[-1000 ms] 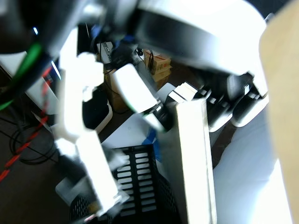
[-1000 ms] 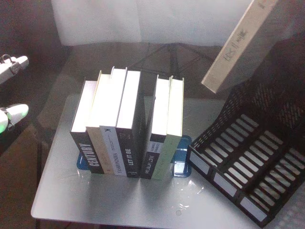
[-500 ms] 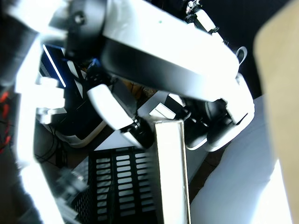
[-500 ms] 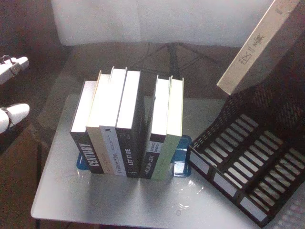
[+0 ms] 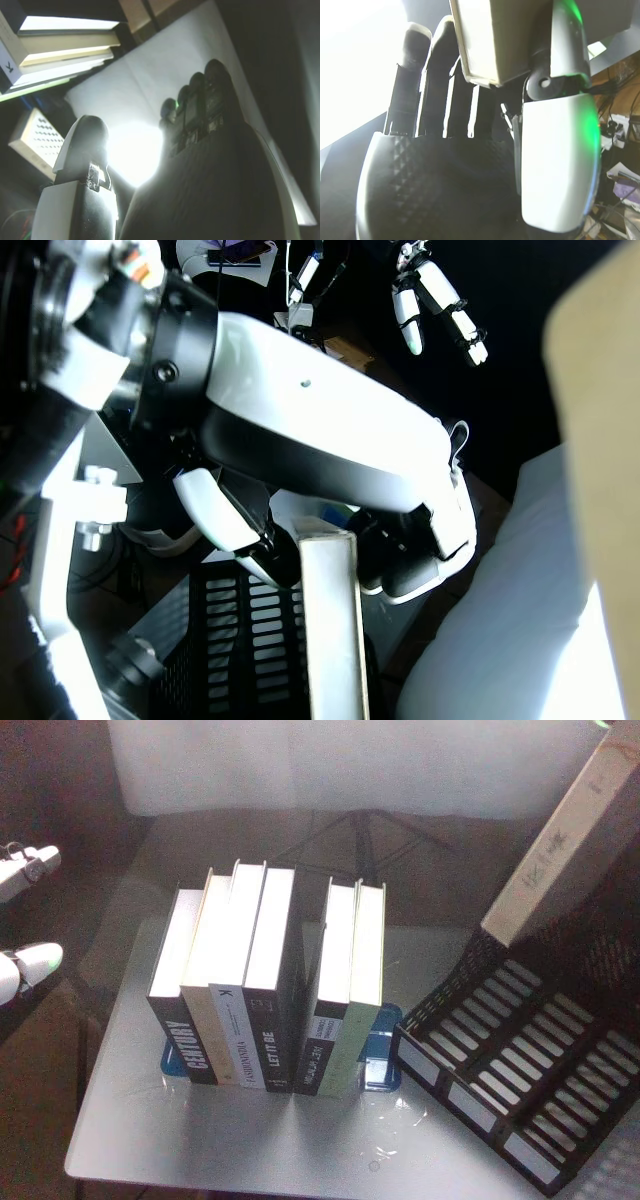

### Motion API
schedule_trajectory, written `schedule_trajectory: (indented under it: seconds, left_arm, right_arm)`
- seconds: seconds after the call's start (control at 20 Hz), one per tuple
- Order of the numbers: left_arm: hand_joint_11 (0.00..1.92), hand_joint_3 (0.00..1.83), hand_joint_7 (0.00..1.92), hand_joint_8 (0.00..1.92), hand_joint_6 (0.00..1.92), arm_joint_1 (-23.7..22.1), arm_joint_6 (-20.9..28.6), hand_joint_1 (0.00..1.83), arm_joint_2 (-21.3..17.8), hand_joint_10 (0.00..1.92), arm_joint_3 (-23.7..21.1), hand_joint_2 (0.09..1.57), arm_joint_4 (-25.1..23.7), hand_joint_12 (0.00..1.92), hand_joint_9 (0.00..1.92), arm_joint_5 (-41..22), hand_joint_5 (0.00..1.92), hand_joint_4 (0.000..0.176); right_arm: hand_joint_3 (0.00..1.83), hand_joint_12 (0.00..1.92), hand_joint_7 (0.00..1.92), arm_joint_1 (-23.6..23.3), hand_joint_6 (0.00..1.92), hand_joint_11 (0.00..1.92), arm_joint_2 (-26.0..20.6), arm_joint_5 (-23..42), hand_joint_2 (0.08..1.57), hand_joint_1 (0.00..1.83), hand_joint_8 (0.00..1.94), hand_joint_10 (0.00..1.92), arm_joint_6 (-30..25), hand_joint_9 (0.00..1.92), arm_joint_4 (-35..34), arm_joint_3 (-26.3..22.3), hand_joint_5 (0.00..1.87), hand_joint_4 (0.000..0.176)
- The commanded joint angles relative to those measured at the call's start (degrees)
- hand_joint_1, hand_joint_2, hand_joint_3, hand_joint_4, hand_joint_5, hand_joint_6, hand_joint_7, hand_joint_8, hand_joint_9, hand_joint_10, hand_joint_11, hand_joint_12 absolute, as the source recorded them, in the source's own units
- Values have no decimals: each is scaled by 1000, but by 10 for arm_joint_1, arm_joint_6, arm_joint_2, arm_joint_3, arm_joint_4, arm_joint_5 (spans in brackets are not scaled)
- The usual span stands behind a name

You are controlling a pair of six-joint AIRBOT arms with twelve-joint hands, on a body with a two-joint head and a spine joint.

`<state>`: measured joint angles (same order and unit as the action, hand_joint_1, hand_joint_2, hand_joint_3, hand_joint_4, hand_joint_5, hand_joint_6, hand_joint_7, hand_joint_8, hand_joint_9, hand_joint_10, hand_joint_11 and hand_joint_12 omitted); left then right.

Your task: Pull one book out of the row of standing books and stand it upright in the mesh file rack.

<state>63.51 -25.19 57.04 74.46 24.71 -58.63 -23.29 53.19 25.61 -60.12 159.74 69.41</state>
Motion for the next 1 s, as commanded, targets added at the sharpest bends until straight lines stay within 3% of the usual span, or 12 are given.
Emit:
schedule_trajectory:
  seconds: [0.0, 0.1, 0.25, 0.4, 0.55, 0.6, 0.65, 0.75, 0.8, 0.85, 0.9, 0.95]
  left_arm:
    - [0, 0, 20, 6, 12, -1, 3, 690, -2, 0, 1, 1400, 10, 0, 0, -65, 99, 0]
    - [0, 0, 22, 4, 10, 2, 4, 720, -2, 0, 1, 1392, 11, 0, 0, -67, 105, 0]
    - [0, 0, 5, 2, 4, 4, 6, 670, 0, 0, 1, 1399, 12, 0, 0, -68, 87, 1]
    - [0, 0, 12, 1, 2, 6, 6, 717, 2, 0, 1, 1384, 13, 0, 0, -68, 93, 17]
    - [0, 0, 14, 0, 2, 11, 9, 734, 2, 0, 1, 1379, 16, 0, 0, -71, 98, 6]
    - [0, 0, 3, 0, 1, 13, 9, 713, 3, 0, 1, 1383, 18, 0, 0, -73, 88, 13]
    - [0, 0, 0, 0, 1, 14, 10, 690, 3, 0, 1, 1386, 18, 0, 0, -74, 78, 19]
    - [0, 0, 2, 0, 2, 16, 10, 702, 3, 0, 0, 1385, 20, 0, 0, -77, 81, 17]
    - [0, 0, 3, 1, 2, 17, 11, 711, 3, 0, -1, 1384, 21, 0, 0, -80, 84, 13]
    - [0, 0, 10, 3, 6, 18, 11, 714, 3, 0, -2, 1383, 22, 0, 0, -83, 93, 3]
    - [0, 0, 1, 0, 5, 19, 11, 712, 4, 0, -2, 1382, 24, 0, 0, -86, 91, 6]
    - [0, 0, 3, 1, 6, 22, 12, 711, 4, 0, -3, 1379, 27, 0, 0, -89, 96, 7]
  right_arm:
    - [0, 1739, 916, 2, 1101, 686, -3, -63, 1160, 1365, 1068, 1442, 3, 847, 5, 3, 818, 0]
    - [0, 1687, 955, 22, 1166, 608, 11, -67, 1152, 1367, 978, 1401, 3, 842, 9, 11, 819, 0]
    - [1, 1595, 885, 50, 1286, 524, 29, -73, 1169, 1355, 1015, 1354, 3, 759, 10, 25, 867, 0]
    - [2, 1706, 848, 70, 1185, 622, 42, -78, 1170, 1359, 1129, 1436, 3, 798, 10, 34, 850, 0]
    - [3, 1676, 779, 94, 1278, 558, 57, -86, 1195, 1348, 1184, 1460, 3, 758, 11, 47, 819, 0]
    - [0, 1621, 780, 103, 1267, 557, 61, -89, 1192, 1350, 1170, 1440, 3, 769, 11, 51, 831, 0]
    - [0, 1748, 712, 108, 1257, 598, 62, -91, 1200, 1446, 1206, 1378, 3, 761, 11, 52, 816, 0]
    - [0, 1588, 724, 116, 1196, 726, 62, -95, 1192, 1356, 1248, 1407, -2, 858, 11, 50, 803, 0]
    - [3, 1737, 676, 120, 1238, 743, 62, -97, 1196, 1447, 1242, 1341, -3, 829, 11, 49, 738, 0]
    - [1, 1626, 735, 123, 1238, 781, 62, -98, 1196, 1360, 1291, 1362, -3, 904, 11, 47, 720, 0]
    - [11, 1766, 775, 126, 1247, 824, 62, -100, 1248, 1232, 1533, 1540, -3, 908, 11, 45, 667, 0]
    - [6, 1866, 773, 128, 1221, 784, 63, -101, 1262, 1203, 1600, 1657, -3, 854, 10, 45, 673, 0]
